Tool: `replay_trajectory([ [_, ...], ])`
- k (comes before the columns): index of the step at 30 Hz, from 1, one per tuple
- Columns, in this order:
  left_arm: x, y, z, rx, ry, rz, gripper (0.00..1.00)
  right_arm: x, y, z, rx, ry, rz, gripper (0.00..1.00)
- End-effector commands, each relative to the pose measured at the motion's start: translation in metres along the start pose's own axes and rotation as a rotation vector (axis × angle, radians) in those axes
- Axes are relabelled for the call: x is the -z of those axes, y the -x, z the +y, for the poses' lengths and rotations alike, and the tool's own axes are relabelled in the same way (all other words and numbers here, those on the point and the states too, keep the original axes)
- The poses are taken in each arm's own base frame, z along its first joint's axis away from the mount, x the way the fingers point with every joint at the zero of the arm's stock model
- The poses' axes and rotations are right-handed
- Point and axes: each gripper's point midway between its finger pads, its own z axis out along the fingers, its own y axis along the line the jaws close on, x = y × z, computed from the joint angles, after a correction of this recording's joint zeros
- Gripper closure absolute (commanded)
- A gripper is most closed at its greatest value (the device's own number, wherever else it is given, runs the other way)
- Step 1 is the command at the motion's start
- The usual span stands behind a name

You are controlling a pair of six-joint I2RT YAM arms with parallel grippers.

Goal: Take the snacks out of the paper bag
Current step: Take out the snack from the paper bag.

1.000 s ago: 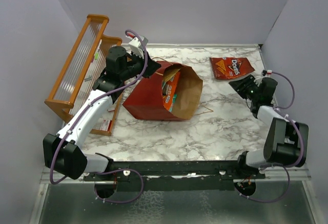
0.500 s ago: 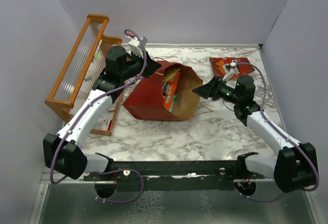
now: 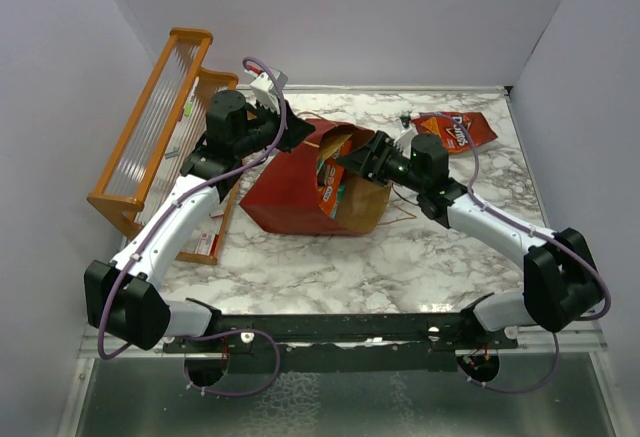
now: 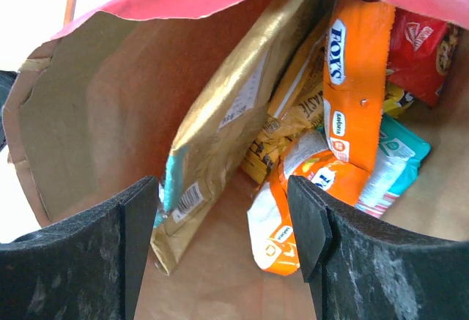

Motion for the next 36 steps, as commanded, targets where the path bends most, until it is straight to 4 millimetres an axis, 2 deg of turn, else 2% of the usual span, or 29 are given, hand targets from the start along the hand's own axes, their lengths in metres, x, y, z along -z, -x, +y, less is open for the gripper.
replay_trajectory([
  [1, 0.007, 0.014, -0.008, -0.023, -0.027, -0.050, 1.00, -0.016, 0.013, 0.014, -0.094, -0.026, -0.100, 0.30],
  [6, 0.006, 0.014, -0.009, -0.020, -0.030, -0.050, 1.00, -0.032, 0.009, 0.021, -0.137, -0.058, -0.135, 0.32],
  [13, 0.006, 0.014, -0.009, -0.017, -0.036, -0.049, 1.00, -0.061, 0.005, 0.020, -0.202, -0.132, -0.155, 0.35],
  [16, 0.006, 0.013, -0.010, -0.017, -0.037, -0.048, 1.00, -0.077, -0.006, 0.008, -0.240, -0.213, -0.130, 0.36],
  [21, 0.006, 0.013, -0.009, -0.016, -0.035, -0.047, 1.00, -0.089, -0.018, 0.012, -0.227, -0.231, -0.157, 0.39],
  [27, 0.007, 0.014, -0.010, -0.019, -0.037, -0.047, 1.00, -0.096, -0.026, 0.006, -0.233, -0.242, -0.159, 0.66],
  [29, 0.007, 0.014, -0.010, -0.023, -0.032, -0.047, 1.00, -0.096, -0.028, 0.005, -0.230, -0.243, -0.154, 0.72],
  [32, 0.008, 0.014, -0.007, -0.027, -0.020, -0.045, 1.00, -0.090, -0.025, 0.010, -0.213, -0.233, -0.159, 0.79],
  [36, 0.008, 0.015, -0.005, -0.033, -0.007, -0.045, 1.00, -0.077, -0.017, 0.017, -0.187, -0.221, -0.185, 0.95],
])
